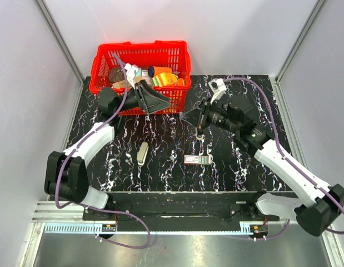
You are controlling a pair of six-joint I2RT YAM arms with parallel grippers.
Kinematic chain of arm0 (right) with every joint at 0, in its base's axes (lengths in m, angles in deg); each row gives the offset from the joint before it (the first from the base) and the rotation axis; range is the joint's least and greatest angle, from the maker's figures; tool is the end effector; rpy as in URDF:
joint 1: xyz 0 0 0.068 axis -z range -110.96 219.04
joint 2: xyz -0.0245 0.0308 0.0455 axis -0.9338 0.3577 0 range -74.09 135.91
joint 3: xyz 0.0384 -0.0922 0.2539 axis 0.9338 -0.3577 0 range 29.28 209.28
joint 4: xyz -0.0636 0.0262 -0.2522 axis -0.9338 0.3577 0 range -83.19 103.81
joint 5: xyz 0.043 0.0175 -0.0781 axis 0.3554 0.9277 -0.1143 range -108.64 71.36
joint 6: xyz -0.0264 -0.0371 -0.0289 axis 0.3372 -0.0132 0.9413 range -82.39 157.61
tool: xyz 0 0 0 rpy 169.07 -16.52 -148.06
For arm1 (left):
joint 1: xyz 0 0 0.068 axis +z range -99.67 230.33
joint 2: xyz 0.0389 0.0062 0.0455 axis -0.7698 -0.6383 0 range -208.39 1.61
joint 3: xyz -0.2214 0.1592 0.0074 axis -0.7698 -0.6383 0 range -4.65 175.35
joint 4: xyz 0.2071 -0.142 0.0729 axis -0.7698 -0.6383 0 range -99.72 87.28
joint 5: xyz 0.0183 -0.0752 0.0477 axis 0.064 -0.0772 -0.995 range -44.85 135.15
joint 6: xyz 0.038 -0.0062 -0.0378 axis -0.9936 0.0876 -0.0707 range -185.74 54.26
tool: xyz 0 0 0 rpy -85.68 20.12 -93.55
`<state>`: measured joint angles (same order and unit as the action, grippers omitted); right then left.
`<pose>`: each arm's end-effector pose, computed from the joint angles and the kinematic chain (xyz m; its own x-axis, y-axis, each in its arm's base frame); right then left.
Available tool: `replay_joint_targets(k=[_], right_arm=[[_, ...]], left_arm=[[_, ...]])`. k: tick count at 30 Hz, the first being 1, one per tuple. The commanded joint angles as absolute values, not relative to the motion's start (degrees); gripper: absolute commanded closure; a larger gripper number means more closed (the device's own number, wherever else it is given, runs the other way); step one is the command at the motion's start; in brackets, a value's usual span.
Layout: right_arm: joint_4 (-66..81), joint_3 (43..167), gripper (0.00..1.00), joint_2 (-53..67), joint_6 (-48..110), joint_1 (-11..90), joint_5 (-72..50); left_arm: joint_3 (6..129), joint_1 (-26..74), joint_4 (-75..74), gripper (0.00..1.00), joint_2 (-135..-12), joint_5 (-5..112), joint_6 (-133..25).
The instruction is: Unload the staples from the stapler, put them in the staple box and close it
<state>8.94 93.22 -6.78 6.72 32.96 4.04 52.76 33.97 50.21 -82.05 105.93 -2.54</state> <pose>0.2122 0.1716 0.3923 -0.5048 0.2183 -0.8352 -0.6927 0.4749 0.5428 0.2972 -0.1197 0.3623 -0.5964 -0.2790 -0.7526 0.7839 -0.0008 -0.6209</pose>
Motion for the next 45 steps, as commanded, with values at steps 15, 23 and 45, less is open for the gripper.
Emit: replay_joint_targets(k=[15, 23, 45], right_arm=[[35.1, 79.8, 0.89, -14.1, 4.9, 32.7, -13.5], [35.0, 74.5, 0.91, -14.9, 0.7, 32.7, -14.7], [33.7, 69.9, 0.9, -12.7, -0.6, 32.7, -19.7]], left_arm=[[55.6, 11.0, -10.1, 0.13, -86.1, 63.8, -90.6], [57.9, 8.7, -8.3, 0.19, -94.2, 58.3, -88.2], [60.7, 2.3, -6.1, 0.25, -103.7, 48.2, -84.1]])
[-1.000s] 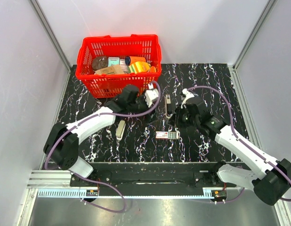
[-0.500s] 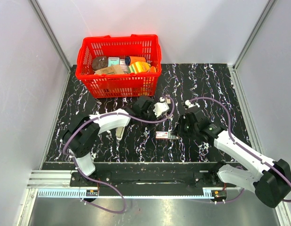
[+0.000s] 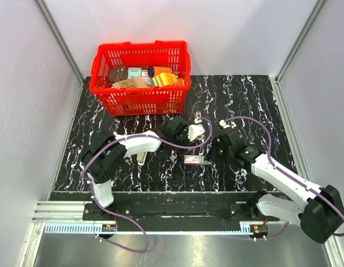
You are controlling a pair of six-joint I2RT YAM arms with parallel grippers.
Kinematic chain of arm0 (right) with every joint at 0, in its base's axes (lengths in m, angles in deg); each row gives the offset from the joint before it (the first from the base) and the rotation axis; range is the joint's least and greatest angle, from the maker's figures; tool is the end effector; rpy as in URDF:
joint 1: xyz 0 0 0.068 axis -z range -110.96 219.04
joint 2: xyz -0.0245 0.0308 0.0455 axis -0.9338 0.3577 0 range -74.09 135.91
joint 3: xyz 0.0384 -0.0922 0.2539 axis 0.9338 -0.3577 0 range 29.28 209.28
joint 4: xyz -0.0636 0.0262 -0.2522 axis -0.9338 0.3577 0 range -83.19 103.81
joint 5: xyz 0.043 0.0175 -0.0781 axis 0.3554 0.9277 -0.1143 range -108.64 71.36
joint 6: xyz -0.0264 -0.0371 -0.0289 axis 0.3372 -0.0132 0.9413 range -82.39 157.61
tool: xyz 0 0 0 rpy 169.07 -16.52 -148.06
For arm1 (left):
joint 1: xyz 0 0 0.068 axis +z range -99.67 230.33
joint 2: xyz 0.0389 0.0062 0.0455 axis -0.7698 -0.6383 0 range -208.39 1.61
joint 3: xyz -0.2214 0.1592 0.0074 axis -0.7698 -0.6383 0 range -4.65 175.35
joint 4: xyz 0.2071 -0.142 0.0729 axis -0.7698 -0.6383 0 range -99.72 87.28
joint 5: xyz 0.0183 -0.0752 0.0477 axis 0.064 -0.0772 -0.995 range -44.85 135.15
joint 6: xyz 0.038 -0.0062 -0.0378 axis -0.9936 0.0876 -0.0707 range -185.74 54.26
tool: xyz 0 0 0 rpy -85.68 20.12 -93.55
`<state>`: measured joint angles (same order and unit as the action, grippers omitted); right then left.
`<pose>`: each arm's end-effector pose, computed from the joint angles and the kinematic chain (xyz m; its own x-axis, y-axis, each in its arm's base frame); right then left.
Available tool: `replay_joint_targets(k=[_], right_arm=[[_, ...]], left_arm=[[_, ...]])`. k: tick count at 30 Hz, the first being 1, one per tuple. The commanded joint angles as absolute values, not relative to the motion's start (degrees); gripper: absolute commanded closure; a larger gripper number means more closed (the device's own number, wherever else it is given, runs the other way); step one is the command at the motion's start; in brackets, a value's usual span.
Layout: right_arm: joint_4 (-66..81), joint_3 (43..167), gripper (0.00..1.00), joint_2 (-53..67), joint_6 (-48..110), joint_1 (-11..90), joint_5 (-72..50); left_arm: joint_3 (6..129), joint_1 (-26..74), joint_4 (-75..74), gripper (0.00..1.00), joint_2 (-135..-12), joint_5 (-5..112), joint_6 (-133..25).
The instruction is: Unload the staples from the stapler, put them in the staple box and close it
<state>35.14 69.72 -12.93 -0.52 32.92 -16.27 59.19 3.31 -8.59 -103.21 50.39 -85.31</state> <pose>0.1727 0.1277 0.2314 -0.8571 0.1383 -0.4962 -0.1037 0.8972 0.4293 0.2613 -0.2852 0.1734 -0.2103 0.7151 -0.6667 0.8932 0.4178 0.1663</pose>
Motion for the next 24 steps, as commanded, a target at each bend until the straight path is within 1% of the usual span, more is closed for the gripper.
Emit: replay_joint_targets(k=[1, 3, 11, 20, 24], right_arm=[[33.6, 70.0, 0.9, -12.6, -0.5, 32.7, -20.0], [33.7, 70.0, 0.9, -12.6, -0.3, 32.7, -20.5], [33.2, 70.1, 0.9, -11.4, 0.3, 32.6, -20.7], [31.4, 71.6, 0.91, -6.0, 2.5, 32.6, -21.1], [31.4, 73.4, 0.91, -3.2, 4.0, 32.7, -20.8]], left_arm=[[60.0, 1.8, -5.7, 0.25, -103.8, 48.0, -84.3], [59.3, 1.1, -5.2, 0.25, -104.1, 46.8, -84.2], [57.2, 0.3, -5.2, 0.26, -103.6, 48.2, -84.0], [54.6, 0.3, -6.1, 0.26, -100.0, 50.5, -84.2], [55.9, 0.7, -7.0, 0.24, -98.7, 49.4, -84.4]])
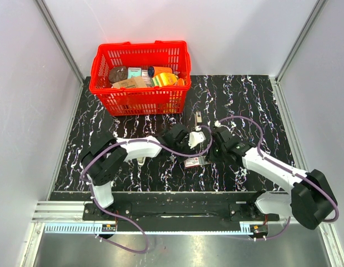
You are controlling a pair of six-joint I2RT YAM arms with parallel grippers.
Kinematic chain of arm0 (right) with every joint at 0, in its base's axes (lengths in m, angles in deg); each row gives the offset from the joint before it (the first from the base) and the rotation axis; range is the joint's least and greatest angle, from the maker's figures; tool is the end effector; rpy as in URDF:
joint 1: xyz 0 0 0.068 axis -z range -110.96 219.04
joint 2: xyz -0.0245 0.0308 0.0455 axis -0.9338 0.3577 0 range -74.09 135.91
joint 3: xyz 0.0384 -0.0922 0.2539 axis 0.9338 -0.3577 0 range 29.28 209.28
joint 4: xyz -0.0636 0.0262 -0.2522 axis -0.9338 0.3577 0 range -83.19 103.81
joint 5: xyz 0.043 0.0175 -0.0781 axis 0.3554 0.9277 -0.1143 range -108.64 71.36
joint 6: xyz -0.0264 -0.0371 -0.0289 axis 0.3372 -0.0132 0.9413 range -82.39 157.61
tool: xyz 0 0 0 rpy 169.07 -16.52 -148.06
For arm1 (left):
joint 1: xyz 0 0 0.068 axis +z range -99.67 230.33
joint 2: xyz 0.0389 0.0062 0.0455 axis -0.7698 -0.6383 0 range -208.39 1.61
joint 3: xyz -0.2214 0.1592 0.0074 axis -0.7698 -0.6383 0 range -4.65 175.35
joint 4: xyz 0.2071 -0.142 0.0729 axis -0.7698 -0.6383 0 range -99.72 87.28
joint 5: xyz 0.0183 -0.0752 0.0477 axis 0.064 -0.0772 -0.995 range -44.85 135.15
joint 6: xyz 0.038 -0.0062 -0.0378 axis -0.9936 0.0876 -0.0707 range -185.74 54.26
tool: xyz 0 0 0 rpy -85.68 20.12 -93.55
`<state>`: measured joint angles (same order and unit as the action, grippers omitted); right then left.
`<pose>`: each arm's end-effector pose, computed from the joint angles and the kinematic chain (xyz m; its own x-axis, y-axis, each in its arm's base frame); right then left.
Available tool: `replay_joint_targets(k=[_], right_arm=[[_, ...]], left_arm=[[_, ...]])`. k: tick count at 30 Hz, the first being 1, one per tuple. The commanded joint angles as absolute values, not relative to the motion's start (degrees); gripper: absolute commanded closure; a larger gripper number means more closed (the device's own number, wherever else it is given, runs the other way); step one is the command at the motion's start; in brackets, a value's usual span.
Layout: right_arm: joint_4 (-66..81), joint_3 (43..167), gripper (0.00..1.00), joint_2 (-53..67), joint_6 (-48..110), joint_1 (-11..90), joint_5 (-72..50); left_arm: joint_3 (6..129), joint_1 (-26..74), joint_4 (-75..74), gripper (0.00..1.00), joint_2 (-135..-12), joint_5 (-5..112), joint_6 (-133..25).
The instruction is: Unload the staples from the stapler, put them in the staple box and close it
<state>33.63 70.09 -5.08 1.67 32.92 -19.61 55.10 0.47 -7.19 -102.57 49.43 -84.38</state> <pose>0.1882 0.1365 0.2073 -0.8772 0.0864 -0.4722 -0.0823 0.9420 0.3253 0.2388 -0.2874 0.1582 -0.2065 0.7394 -0.6408 0.9076 0.3894 0.1568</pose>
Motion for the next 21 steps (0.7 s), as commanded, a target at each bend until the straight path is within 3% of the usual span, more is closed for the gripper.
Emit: replay_joint_targets(k=[1, 13, 21], right_arm=[[31.6, 73.8, 0.91, -2.4, 4.5, 32.6, -20.7], [33.0, 78.4, 0.92, 5.8, 7.9, 28.8, -26.7], [31.3, 78.3, 0.92, 8.0, 8.7, 27.5, -29.1]], left_arm=[[56.5, 1.1, -7.7, 0.23, -98.2, 49.4, -84.1], [64.0, 14.1, -18.2, 0.01, -88.8, 58.7, -78.8], [64.0, 19.0, -21.0, 0.01, -84.0, 65.7, -75.9]])
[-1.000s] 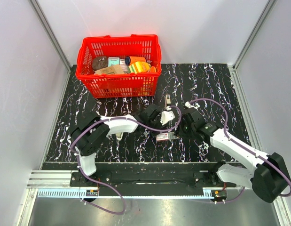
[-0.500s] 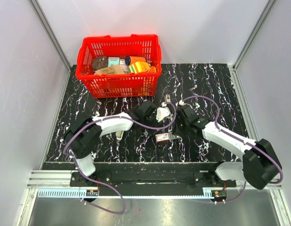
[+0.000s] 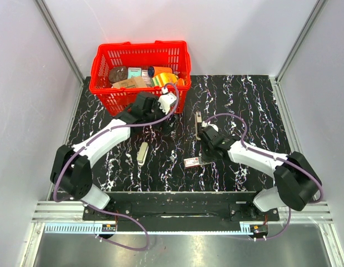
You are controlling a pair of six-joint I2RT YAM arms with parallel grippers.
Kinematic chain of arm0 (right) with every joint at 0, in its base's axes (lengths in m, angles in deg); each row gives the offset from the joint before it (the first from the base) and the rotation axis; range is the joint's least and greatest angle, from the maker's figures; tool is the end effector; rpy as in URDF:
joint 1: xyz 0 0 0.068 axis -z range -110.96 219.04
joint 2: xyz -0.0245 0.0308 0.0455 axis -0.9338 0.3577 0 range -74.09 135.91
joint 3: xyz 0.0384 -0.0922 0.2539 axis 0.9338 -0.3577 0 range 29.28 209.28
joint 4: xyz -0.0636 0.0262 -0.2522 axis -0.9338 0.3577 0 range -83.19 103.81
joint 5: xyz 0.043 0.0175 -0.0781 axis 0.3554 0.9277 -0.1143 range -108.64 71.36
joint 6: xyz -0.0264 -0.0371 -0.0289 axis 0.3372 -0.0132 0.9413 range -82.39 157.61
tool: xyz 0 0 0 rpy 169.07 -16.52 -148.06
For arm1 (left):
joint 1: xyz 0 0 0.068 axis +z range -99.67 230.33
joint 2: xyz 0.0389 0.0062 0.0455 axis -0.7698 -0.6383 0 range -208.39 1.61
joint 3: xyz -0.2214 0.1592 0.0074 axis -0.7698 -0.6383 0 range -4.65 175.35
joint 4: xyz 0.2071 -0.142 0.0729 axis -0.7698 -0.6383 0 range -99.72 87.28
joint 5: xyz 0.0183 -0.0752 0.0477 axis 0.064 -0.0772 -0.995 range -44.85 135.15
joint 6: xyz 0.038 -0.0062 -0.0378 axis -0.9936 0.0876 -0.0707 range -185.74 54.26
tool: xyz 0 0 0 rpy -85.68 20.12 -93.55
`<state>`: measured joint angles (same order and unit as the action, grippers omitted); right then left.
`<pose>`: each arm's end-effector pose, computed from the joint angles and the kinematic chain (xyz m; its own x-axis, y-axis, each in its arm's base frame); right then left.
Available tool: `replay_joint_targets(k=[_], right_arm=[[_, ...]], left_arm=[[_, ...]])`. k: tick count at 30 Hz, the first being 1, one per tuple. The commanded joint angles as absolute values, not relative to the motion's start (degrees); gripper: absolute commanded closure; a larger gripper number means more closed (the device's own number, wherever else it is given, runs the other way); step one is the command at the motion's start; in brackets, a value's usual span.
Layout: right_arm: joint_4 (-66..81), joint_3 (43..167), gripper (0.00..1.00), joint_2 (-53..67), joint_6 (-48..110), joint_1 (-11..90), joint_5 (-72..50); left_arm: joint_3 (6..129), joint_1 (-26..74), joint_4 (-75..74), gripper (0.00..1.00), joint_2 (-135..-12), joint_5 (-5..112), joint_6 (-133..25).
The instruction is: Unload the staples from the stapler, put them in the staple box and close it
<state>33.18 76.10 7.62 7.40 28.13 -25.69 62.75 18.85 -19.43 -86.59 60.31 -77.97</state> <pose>0.2067 0.1733 0.1880 -0.8773 -0.0993 -0.4696 -0.1896 0.9705 0.1489 0.2920 -0.1897 0.2804 -0.3633 0.4622 -0.8089 0.7755 0.6312 0.0124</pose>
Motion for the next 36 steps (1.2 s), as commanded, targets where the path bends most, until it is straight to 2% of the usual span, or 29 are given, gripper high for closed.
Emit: replay_joint_targets(k=[1, 36], right_arm=[[31.0, 78.2, 0.92, 8.1, 8.7, 27.5, -29.1], [28.5, 79.6, 0.91, 14.7, 10.0, 26.1, -28.9]], left_arm=[[63.8, 19.0, -21.0, 0.01, -83.8, 65.7, -75.9], [62.2, 21.2, -19.8, 0.01, -83.9, 68.2, -75.4]])
